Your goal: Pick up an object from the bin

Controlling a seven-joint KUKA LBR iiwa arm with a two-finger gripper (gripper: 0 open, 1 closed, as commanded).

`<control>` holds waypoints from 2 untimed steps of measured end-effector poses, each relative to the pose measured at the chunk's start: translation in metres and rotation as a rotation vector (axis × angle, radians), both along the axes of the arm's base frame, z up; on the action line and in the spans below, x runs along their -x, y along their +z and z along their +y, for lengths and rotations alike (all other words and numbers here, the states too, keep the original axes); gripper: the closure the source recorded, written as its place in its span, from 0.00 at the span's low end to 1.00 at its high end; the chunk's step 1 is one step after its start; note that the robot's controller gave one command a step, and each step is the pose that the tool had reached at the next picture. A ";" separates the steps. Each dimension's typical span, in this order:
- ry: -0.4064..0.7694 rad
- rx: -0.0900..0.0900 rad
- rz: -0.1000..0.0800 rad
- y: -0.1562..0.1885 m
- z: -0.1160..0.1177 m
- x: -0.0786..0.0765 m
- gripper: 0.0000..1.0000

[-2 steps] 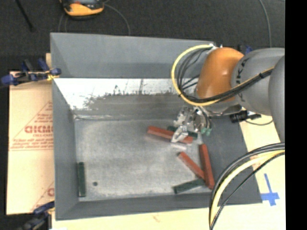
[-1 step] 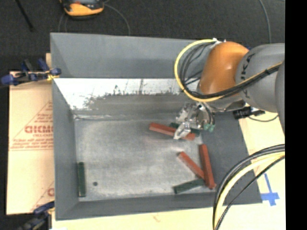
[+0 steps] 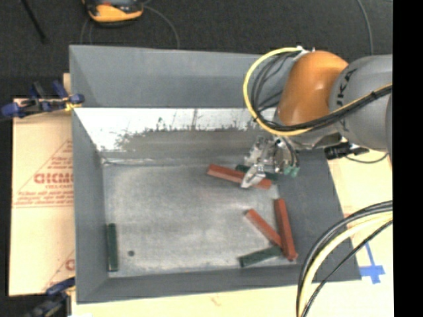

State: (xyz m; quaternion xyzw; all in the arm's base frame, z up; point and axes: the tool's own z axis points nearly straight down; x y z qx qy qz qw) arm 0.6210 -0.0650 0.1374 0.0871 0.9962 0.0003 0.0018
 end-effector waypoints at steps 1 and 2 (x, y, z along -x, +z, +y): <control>0.001 0.000 -0.002 0.012 0.000 0.000 1.00; 0.001 0.000 -0.003 0.020 0.000 -0.001 1.00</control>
Offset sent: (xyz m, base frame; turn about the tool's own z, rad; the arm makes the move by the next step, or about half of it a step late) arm -0.0001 0.0000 0.0134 0.0000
